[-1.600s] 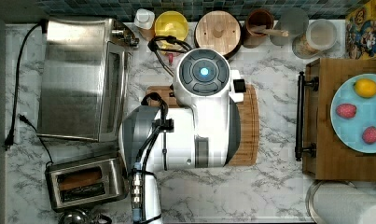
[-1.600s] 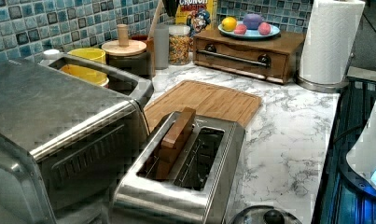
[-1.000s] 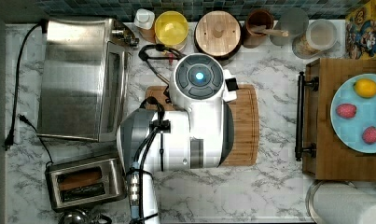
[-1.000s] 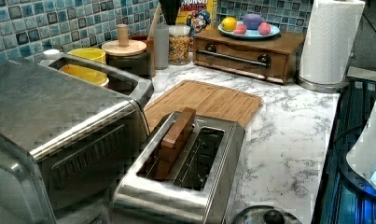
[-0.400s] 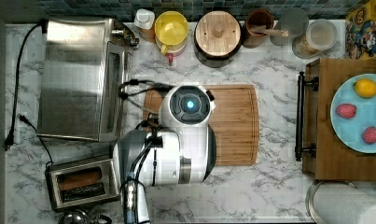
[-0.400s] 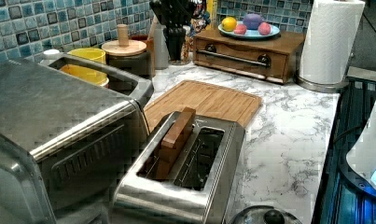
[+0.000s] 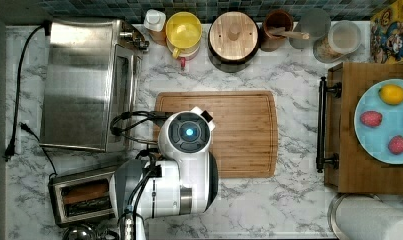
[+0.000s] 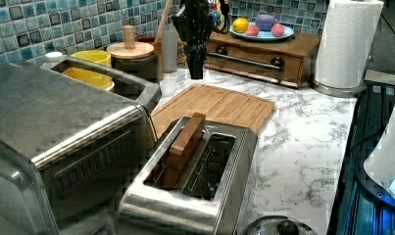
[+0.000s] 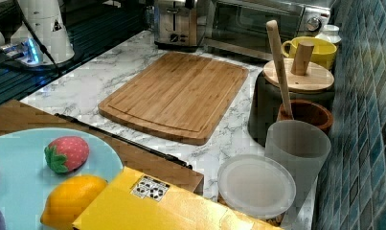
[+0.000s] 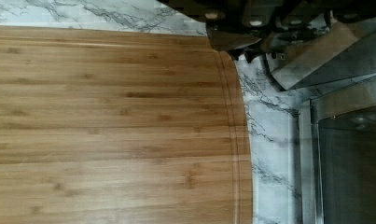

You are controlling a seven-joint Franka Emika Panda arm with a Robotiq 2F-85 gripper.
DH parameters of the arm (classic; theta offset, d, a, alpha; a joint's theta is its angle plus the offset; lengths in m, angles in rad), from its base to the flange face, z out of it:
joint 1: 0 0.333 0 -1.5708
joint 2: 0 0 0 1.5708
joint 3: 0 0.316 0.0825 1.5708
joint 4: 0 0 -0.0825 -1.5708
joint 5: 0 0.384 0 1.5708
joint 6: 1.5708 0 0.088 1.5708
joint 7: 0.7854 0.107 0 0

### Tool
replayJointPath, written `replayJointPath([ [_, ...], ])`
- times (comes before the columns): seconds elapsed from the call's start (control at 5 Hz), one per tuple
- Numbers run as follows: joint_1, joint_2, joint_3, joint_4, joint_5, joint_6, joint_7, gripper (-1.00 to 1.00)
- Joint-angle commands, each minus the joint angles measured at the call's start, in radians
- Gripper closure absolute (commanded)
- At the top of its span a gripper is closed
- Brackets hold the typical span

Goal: Turn on the toaster.

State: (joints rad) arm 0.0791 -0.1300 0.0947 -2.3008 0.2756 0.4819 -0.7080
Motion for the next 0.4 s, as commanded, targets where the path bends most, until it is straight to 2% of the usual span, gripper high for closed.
replayJointPath([
  [0.2,0.055,-0.046,0.059,-0.042,0.095,-0.014,-0.079,1.00],
  [0.4,0.071,-0.063,0.076,-0.066,0.102,-0.015,-0.084,1.00],
])
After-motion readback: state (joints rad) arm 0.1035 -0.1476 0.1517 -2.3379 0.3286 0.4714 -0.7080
